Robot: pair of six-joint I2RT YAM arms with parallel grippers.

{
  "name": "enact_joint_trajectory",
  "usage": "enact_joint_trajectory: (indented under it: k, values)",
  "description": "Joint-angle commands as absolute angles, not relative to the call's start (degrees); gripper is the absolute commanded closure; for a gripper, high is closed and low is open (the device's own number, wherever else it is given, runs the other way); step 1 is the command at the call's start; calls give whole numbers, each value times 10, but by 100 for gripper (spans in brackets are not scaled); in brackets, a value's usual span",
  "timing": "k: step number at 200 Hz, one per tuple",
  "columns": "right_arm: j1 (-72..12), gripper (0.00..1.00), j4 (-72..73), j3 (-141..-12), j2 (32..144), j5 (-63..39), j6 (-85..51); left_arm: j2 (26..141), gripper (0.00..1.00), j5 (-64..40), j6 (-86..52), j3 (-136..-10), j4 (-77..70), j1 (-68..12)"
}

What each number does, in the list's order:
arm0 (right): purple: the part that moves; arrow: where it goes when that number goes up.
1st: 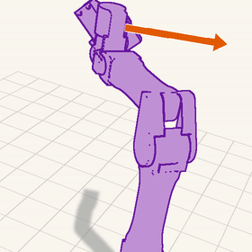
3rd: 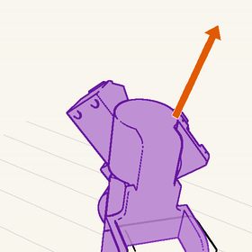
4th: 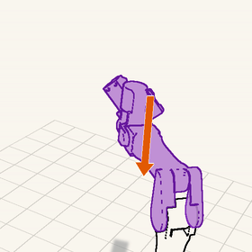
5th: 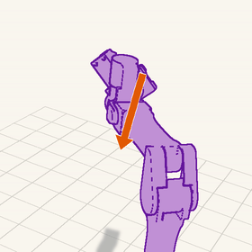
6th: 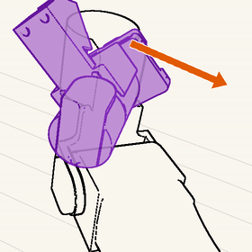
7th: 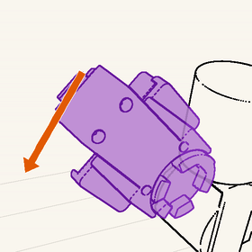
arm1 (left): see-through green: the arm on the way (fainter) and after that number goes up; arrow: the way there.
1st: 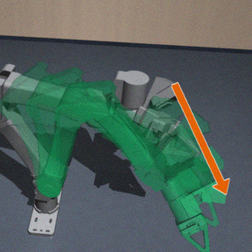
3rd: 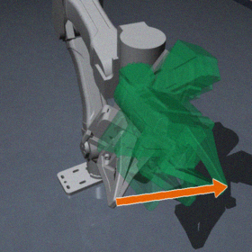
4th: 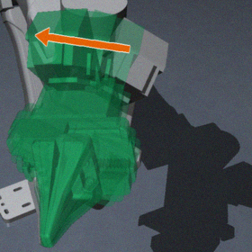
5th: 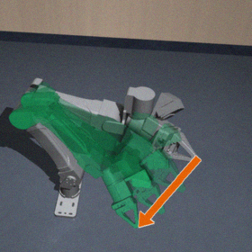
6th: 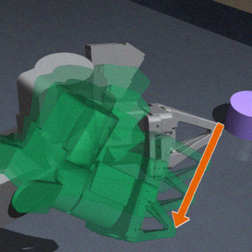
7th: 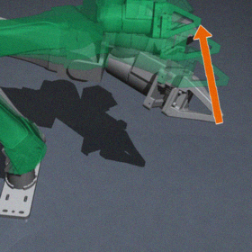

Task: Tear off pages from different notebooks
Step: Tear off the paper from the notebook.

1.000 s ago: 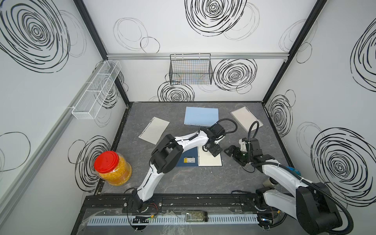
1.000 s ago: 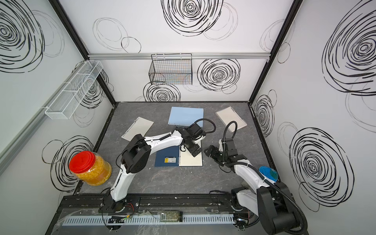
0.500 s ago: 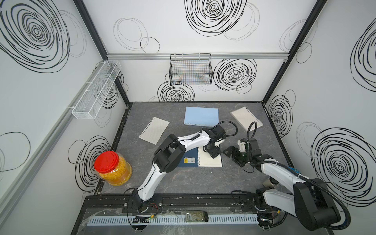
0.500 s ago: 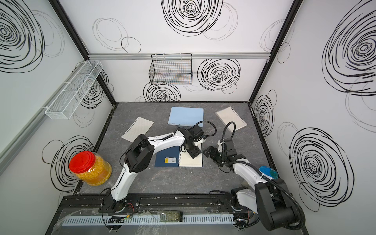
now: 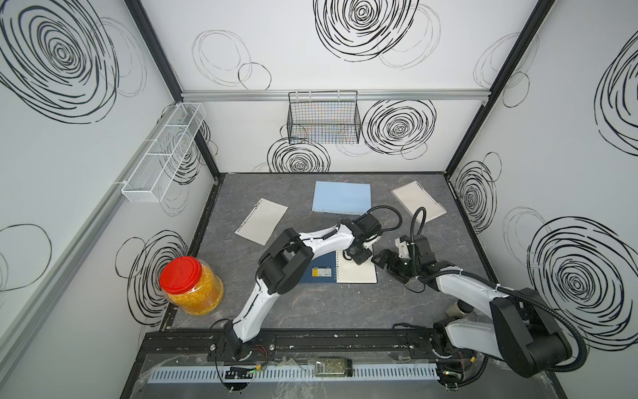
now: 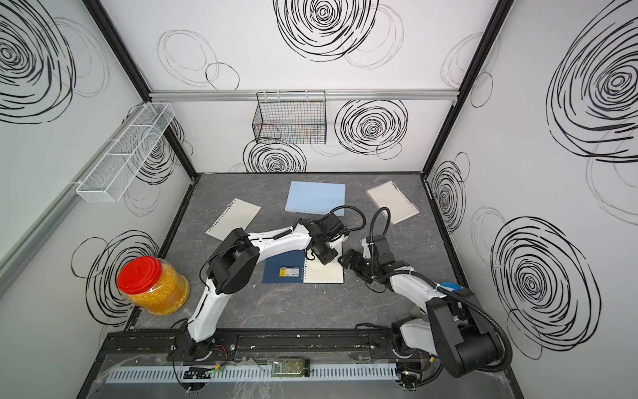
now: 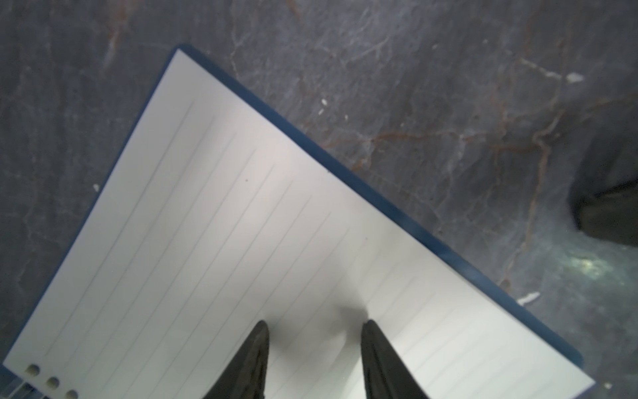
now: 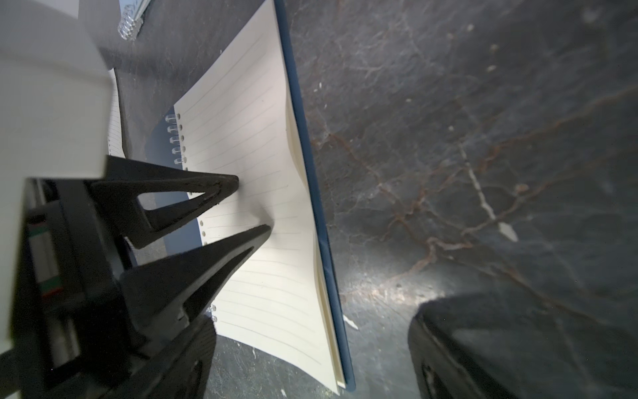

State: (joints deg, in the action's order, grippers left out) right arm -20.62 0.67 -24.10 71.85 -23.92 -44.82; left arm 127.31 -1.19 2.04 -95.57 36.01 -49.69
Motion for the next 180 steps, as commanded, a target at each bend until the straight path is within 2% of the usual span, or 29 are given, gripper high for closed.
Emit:
enact_joint_trajectory:
  k: [1,38,57,95,180]
  values:
    - [-218,10,20,-250,729,-236,-463,1337,63,-20,12,-893,405,-490]
    - [-224,12,30,-253,735,-240,-470,1327,76,-28,8,-870,389,-488]
    - [-228,12,31,-257,735,-241,-471,1325,87,-30,7,-864,385,-487]
    - [-233,14,32,-261,732,-241,-473,1322,98,-31,8,-858,380,-486]
    - [-241,25,33,-272,723,-254,-470,1324,100,-37,8,-852,372,-487]
